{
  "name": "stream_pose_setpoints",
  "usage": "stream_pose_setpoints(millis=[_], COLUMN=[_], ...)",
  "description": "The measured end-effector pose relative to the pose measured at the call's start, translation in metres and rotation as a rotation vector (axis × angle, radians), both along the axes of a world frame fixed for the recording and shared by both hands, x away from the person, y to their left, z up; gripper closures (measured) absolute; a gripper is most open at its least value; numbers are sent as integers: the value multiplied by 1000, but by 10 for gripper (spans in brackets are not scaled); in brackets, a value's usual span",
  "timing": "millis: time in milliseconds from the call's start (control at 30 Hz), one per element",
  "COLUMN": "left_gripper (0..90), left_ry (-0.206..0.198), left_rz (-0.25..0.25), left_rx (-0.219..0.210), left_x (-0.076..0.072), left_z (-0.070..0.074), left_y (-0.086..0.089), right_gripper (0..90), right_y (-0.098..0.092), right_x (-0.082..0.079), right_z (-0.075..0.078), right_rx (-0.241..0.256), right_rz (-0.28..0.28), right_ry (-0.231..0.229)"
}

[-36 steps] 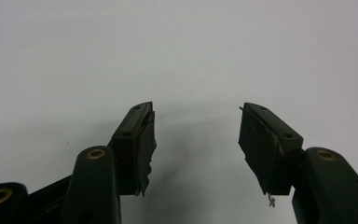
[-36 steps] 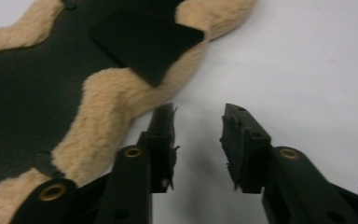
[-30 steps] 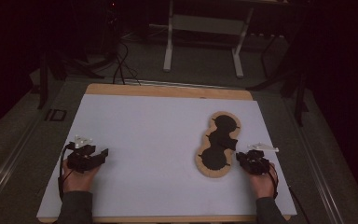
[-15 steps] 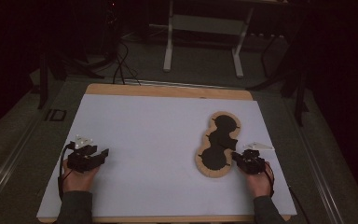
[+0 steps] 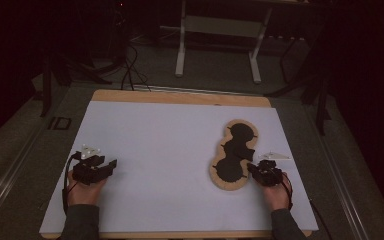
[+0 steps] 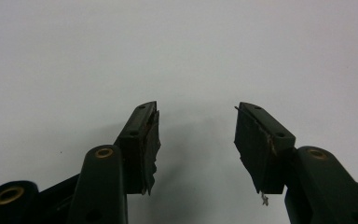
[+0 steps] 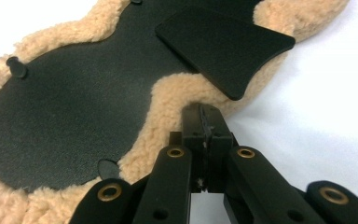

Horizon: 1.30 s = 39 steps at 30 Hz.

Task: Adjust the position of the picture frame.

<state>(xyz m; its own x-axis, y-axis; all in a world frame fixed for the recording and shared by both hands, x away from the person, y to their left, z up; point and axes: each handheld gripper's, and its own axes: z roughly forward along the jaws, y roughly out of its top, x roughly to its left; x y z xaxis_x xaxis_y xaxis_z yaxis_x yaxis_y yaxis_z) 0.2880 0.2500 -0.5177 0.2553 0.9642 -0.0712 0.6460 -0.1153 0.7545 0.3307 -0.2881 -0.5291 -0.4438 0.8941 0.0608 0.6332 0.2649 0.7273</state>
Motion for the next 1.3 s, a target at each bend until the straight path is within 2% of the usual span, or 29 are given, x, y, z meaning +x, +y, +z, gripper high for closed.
stream_pose_setpoints(millis=[133, 800, 1067, 1133, 1300], left_gripper=[496, 521, 526, 530, 531], left_ry=[-2, 1, 3, 8, 9], left_rz=[-1, 4, 1, 1, 0], left_rx=[3, -14, -11, -12, -12], left_x=[0, 0, 1, 1, 1], left_z=[0, 0, 0, 0, 0], left_y=[0, 2, 1, 2, 2], right_gripper=[899, 900, 900, 900, 900], right_y=[-1, 6, 18, 26, 45], right_x=[0, -3, -5, -6, -7], right_z=[-1, 0, 2, 3, 5], right_rx=[16, 13, 6, 20, 10], right_rz=[6, 80, 162, 197, 250], right_ry=[8, 15, 19, 23, 16])
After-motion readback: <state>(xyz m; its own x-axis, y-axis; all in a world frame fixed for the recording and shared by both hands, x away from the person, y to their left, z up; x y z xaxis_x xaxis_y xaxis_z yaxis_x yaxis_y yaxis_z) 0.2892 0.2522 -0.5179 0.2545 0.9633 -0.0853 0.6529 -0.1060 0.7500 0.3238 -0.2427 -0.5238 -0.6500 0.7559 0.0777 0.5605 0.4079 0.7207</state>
